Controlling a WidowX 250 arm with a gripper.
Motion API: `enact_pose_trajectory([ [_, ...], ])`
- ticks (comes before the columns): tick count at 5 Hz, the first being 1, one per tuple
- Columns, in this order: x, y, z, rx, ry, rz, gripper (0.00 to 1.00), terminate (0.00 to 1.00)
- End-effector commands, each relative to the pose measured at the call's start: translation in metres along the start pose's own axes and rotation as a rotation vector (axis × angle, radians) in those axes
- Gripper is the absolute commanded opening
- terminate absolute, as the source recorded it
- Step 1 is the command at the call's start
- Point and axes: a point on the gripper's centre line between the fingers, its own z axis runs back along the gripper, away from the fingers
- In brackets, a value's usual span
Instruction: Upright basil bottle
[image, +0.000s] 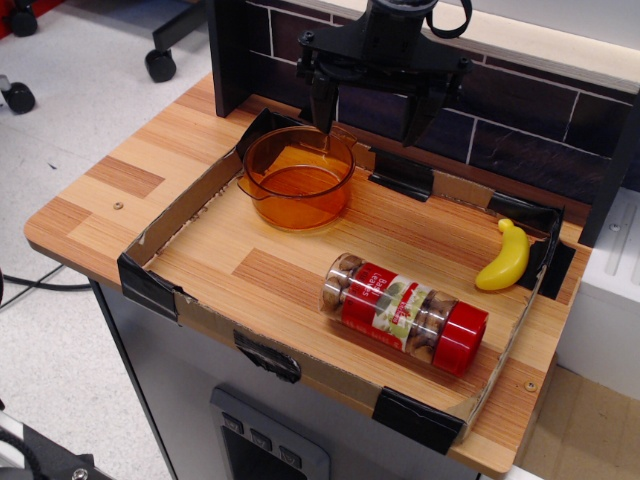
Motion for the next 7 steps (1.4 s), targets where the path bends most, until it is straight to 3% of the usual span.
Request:
enact_pose_trajectory([
  [1, 0.0, 0.0, 0.0, 0.0, 0.0, 0.0, 1.0, 0.0],
  [2, 0.005, -0.014, 0.008, -0.08, -0.059, -0.232, 1.0, 0.0],
  [3, 0.009, -0.035, 0.017, -0.201, -0.058, -0.459, 1.0, 0.0],
  [4, -0.002, -0.053, 0.024, -0.262, -0.082, -0.7, 1.0, 0.0],
  [5, -0.031, -0.069, 0.032, -0.347, 0.013, -0.943, 1.0, 0.0],
  [7, -0.097, -0.07, 0.036, -0.58, 0.02, -1.404, 1.0, 0.0],
])
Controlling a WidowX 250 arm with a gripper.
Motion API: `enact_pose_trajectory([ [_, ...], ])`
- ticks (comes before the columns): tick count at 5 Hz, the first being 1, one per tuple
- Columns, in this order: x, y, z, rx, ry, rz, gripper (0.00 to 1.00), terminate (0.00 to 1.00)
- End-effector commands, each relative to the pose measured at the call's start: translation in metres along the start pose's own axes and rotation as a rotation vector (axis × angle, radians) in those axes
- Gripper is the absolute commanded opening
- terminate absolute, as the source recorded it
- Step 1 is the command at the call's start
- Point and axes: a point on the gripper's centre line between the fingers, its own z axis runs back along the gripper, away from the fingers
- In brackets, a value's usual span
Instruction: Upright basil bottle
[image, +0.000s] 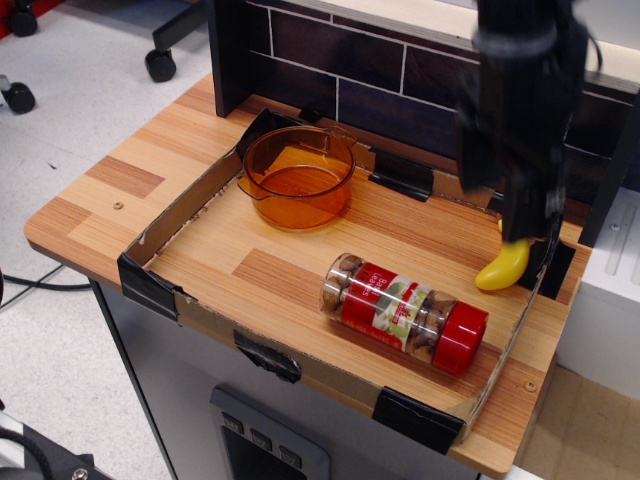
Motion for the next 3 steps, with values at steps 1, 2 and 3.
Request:
enact_pose_trajectory([
  [1, -0.034, -0.024, 0.009, -0.082, -0.01, -0.47, 1.0, 0.0],
  [2, -0.045, -0.018, 0.002, -0.052, 0.072, -0.719, 1.0, 0.0],
  [3, -0.039, -0.012, -0.006, -0.02, 0.149, -0.968, 1.0, 0.0],
])
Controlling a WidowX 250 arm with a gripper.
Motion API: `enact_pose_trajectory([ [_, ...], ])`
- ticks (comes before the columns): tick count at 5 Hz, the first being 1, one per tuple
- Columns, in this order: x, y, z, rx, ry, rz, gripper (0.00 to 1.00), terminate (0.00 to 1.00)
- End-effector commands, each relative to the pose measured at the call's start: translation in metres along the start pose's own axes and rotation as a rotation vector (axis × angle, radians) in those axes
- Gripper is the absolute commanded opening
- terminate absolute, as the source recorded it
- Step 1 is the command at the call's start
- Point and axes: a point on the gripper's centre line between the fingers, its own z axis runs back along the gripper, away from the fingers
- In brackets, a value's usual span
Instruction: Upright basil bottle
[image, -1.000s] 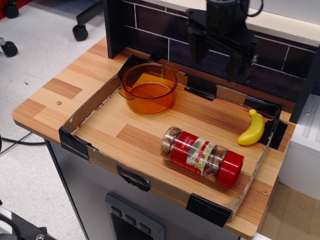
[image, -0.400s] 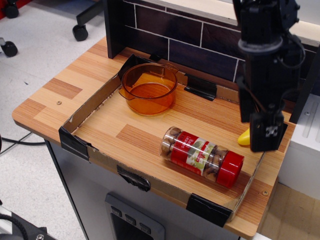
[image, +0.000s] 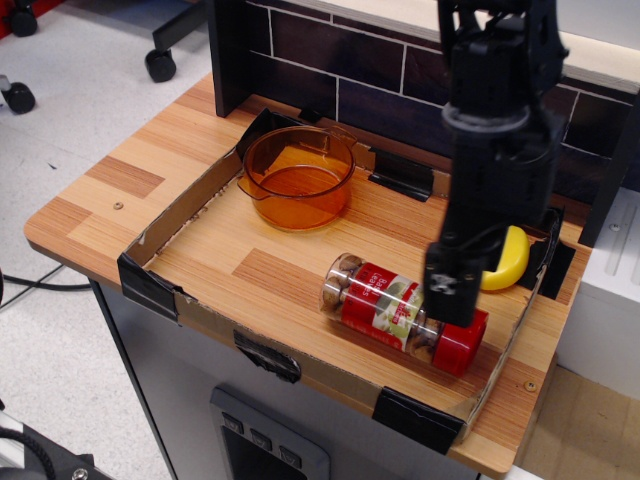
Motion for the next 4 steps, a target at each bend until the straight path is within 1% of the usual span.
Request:
enact_pose_trajectory([
  [1, -0.008, 0.011, 0.0, 0.057, 0.126, -0.487, 1.0, 0.0],
  [2, -0.004, 0.011, -0.007, 0.058, 0.134, -0.472, 1.0, 0.0],
  [3, -0.004, 0.009, -0.011, 0.095, 0.155, -0.446, 1.0, 0.0],
  [4, -0.007, 0.008, -0.009, 0.109, 0.127, -0.377, 1.0, 0.0],
])
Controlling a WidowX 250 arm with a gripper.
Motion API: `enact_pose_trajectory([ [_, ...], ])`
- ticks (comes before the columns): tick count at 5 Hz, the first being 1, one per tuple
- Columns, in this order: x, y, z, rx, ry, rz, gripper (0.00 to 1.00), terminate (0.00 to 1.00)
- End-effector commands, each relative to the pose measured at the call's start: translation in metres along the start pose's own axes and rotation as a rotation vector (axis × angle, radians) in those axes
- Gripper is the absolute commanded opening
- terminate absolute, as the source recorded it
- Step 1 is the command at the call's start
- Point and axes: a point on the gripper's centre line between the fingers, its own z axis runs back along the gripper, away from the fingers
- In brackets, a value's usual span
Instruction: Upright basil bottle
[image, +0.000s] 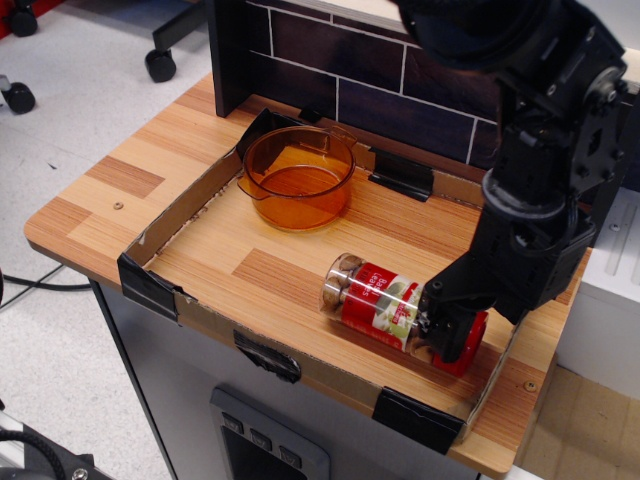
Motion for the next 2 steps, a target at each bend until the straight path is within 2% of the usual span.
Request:
enact_pose_trajectory([
  [1, -0.022, 0.0004, 0.0249, 0.075, -0.038, 0.2, 1.0, 0.0],
  [2, -0.0196, 0.0008, 0.0189, 0.063, -0.007, 0.249, 1.0, 0.0],
])
